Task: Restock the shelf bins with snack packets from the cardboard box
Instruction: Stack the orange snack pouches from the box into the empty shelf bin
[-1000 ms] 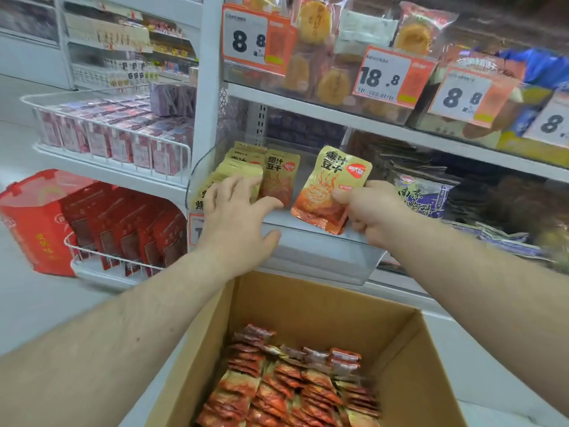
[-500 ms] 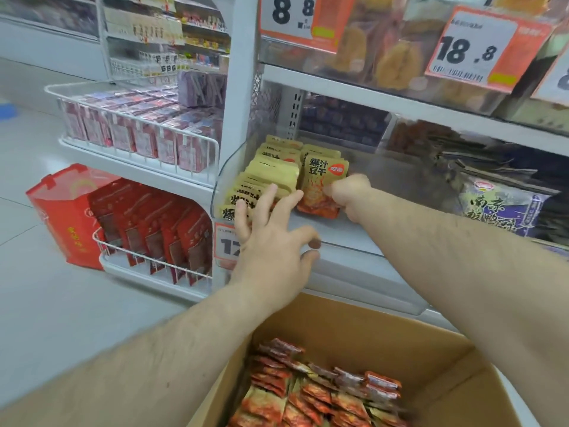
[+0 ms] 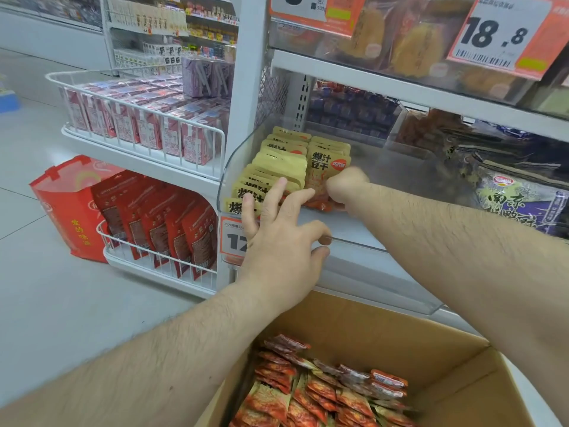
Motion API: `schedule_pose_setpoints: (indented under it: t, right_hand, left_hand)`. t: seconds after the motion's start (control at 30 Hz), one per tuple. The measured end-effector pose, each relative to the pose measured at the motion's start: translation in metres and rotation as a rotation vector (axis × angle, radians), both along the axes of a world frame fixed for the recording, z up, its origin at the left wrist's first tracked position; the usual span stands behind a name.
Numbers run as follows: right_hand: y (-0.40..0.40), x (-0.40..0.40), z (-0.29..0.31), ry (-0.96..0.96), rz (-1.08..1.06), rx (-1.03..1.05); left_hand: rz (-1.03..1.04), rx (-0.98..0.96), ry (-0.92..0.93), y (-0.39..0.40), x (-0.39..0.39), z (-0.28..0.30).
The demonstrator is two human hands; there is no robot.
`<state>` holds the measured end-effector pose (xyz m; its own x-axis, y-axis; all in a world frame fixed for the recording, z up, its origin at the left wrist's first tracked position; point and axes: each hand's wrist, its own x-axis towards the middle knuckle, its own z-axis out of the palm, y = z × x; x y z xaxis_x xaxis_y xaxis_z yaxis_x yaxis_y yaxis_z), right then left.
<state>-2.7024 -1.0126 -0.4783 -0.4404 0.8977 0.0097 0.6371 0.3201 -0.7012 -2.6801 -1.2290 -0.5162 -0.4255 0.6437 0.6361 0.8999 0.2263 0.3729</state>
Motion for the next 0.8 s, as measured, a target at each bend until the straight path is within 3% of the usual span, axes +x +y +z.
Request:
schedule_pose_setpoints:
  t: [0.37, 0.57, 0.63, 0.7, 0.8]
  right_hand:
    - [-0.004, 0.015, 0.007, -0.033, 0.077, -0.051]
    - [-0.031, 0.043, 0.028, -0.127, 0.114, 0.035]
    - [-0.046, 0.062, 0.038, -0.197, 0.079, 0.207]
    - [-0.058, 0.081, 0.040, -0.188, 0.061, 0.598]
    - [-0.083, 0.116, 0.030, 0.154, 0.279, 1.172]
  left_hand:
    - [0.015, -0.028, 0.015, 0.000, 0.000, 0.003]
    - [0.018, 0.003, 0.046, -0.005, 0.007, 0.012]
    - [0.006, 0.138, 0.064, -0.008, 0.015, 0.016]
    - [-0.083, 0.276, -0.044, -0.014, 0.024, 0.019]
    - [-0.263, 0.112, -0.453, -0.024, 0.041, 0.010]
